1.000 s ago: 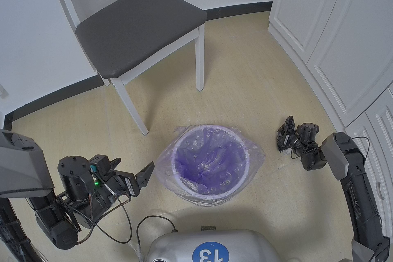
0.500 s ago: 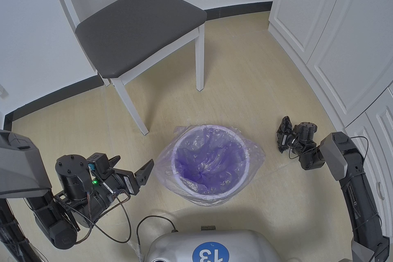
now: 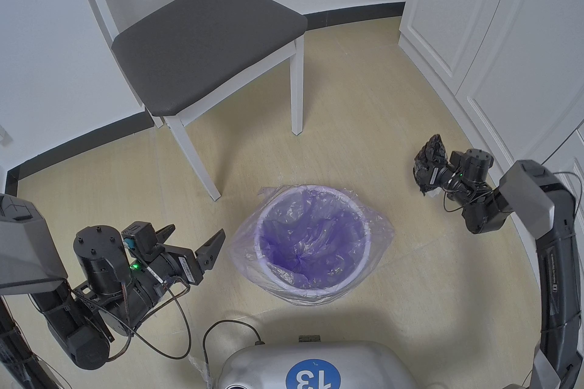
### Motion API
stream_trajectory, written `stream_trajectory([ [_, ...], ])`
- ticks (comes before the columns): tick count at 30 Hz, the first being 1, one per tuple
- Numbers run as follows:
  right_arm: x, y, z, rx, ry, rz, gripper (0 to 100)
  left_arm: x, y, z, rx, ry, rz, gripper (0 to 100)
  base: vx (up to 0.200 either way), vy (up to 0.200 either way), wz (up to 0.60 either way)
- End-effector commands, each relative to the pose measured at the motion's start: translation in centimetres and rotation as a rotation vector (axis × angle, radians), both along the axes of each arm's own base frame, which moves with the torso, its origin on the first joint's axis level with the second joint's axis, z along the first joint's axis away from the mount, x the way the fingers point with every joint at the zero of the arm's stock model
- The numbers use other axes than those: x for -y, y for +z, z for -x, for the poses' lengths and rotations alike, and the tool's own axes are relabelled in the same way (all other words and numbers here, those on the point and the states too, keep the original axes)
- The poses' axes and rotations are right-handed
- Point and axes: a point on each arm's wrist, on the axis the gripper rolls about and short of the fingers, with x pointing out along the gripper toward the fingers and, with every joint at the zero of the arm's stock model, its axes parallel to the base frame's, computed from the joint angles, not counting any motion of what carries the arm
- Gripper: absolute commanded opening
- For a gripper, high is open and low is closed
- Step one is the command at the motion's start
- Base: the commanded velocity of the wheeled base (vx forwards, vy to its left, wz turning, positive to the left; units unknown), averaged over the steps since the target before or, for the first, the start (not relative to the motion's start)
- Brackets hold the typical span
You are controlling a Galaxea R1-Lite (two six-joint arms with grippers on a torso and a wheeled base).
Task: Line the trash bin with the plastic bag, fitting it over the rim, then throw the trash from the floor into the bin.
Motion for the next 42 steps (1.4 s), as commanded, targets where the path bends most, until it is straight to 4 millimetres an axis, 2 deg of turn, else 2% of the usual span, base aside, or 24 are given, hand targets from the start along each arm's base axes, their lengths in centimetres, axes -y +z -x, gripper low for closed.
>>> stream_trajectory([
  [1,-4.0,9.7,5.0,0.201,0.119,-0.016,0,-0.3,1.1,0.2,0.052,0.004,0.019,100,0.0,0.0,0.0],
  [4,-6.7,10.7,7.1,0.272,0.186,-0.019,0,-0.3,1.0,0.2,0.049,0.007,0.018,100,0.0,0.0,0.0],
  [6,-9.4,11.0,8.9,0.31,0.253,-0.025,0,-0.3,1.0,0.2,0.047,0.007,0.017,100,0.0,0.0,0.0],
  [10,-14.4,10.5,13.0,0.309,0.397,-0.019,0,-0.3,0.8,0.1,0.041,0.007,0.014,100,0.0,0.0,0.0],
  [11,-14.4,10.5,13.0,0.309,0.397,-0.019,0,-0.3,0.8,0.1,0.041,0.007,0.014,100,0.0,0.0,0.0],
  [12,-16.4,9.9,14.9,0.291,0.463,-0.013,0,-0.3,0.8,0.1,0.039,0.007,0.013,100,0.0,0.0,0.0],
  [14,-18.3,8.7,16.7,0.257,0.53,-0.009,0,-0.3,0.8,0.1,0.039,0.009,0.013,100,0.0,0.0,0.0],
  [17,-20.3,7.1,18.3,0.212,0.597,-0.003,0,-0.3,0.8,0.1,0.041,0.009,0.014,100,0.0,0.0,0.0],
  [19,-21.6,5.2,18.5,0.17,0.625,0.007,0,-0.4,0.9,0.2,0.043,0.012,0.015,100,0.0,0.0,0.0],
  [23,-22.9,2.2,18.6,0.107,0.655,0.026,0,-0.5,1.0,0.3,0.046,0.012,0.017,100,0.0,0.0,0.0],
  [32,-22.9,-0.1,18.3,0.026,0.654,0.069,0,-0.5,1.1,0.3,0.051,0.01,0.018,100,0.0,0.0,0.0],
  [42,-23.4,-5.0,16.2,-0.066,0.646,0.095,0,-0.6,1.0,0.2,0.048,0.015,0.016,100,0.0,0.0,0.0],
])
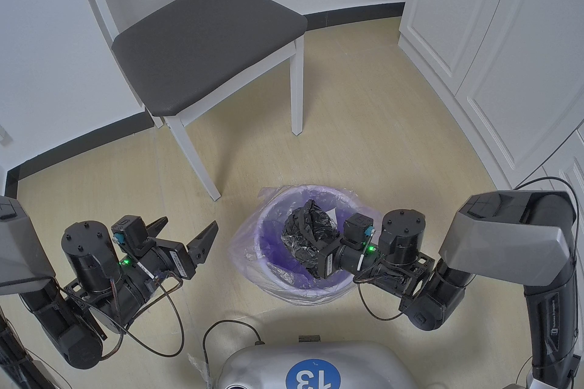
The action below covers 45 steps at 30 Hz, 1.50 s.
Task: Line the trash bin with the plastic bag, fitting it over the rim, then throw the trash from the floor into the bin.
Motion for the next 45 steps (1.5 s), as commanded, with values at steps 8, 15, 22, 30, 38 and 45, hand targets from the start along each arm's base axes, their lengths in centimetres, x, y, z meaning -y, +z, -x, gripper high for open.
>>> stream_trajectory([
  [8,0.1,-4.8,-3.4,-0.112,-0.06,-0.018,0,-0.3,0.1,-0.2,0.015,0.014,0.006,100,0.0,0.0,0.0],
  [15,0.3,-6.0,-4.8,-0.143,-0.087,-0.023,0,-0.3,0.0,-0.3,0.011,0.015,0.006,100,0.0,0.0,0.0],
  [22,0.0,-6.3,-5.2,-0.169,-0.097,-0.064,0,-0.2,0.0,-0.3,0.01,0.013,0.004,100,0.0,0.0,0.0],
  [30,-0.3,-6.9,-5.5,-0.167,-0.101,-0.067,0,-0.2,0.0,-0.3,0.01,0.013,0.004,100,0.0,0.0,0.0],
  [38,-0.4,-7.3,-5.2,-0.178,-0.105,-0.056,0,-0.2,0.0,-0.3,0.012,0.014,0.004,100,0.0,0.0,0.0],
  [45,-0.4,-6.9,-5.2,-0.169,-0.105,-0.062,100,-0.3,0.0,-0.4,0.011,0.016,0.006,100,0.0,0.0,0.0],
])
